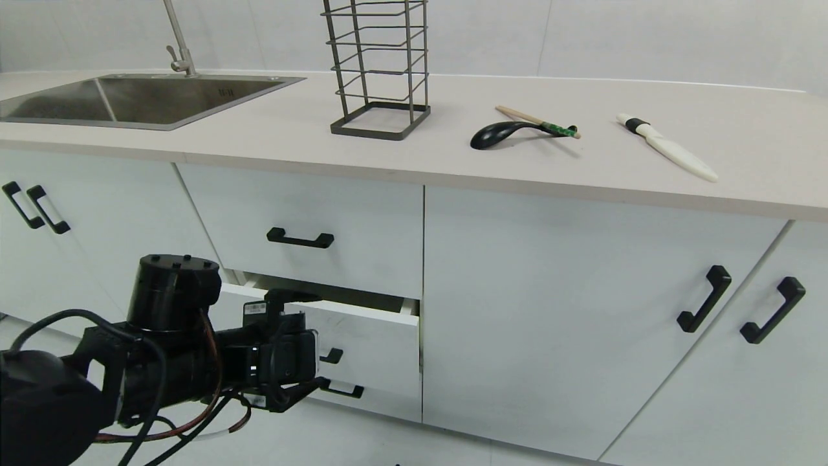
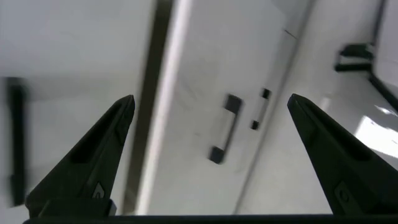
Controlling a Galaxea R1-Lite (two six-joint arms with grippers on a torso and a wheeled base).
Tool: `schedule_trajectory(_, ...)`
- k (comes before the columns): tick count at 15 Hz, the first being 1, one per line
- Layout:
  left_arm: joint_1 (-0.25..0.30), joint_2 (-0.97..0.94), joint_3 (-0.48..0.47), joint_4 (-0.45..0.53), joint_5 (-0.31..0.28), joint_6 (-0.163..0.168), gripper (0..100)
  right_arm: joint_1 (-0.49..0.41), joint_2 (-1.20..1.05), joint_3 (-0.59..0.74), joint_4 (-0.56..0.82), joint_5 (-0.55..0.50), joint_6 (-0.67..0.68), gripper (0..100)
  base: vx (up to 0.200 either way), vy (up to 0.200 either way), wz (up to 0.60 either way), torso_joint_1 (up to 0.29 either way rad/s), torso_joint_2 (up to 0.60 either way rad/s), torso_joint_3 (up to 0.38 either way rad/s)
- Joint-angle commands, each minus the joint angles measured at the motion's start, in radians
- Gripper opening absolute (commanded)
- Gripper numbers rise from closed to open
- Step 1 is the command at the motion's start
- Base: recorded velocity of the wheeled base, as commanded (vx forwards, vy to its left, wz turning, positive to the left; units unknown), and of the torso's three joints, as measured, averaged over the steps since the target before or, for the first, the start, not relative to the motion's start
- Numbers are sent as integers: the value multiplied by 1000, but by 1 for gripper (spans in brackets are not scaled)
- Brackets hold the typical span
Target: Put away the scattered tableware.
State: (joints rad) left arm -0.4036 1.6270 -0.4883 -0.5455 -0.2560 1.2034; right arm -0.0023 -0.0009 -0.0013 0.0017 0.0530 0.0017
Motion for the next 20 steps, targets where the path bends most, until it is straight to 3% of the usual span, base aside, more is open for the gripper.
schedule_trajectory(1, -4, 60, -38, -8, 0, -7, 100, -1, 1, 0, 0, 1, 0, 0, 0, 0, 0, 0, 0, 0)
schedule_trajectory(3, -4, 154, -73, -22, -2, -25, 100, 1, 1, 0, 0, 1, 0, 0, 0, 0, 0, 0, 0, 0)
schedule_trajectory(8, -9, 364, -134, -214, 1, -61, 100, -1, 1, 1, 0, 1, 0, 0, 0, 0, 0, 0, 0, 0)
schedule_trajectory(20, -7, 448, -194, -221, 1, -67, 100, 1, 1, 1, 0, 1, 0, 0, 0, 0, 0, 0, 0, 0)
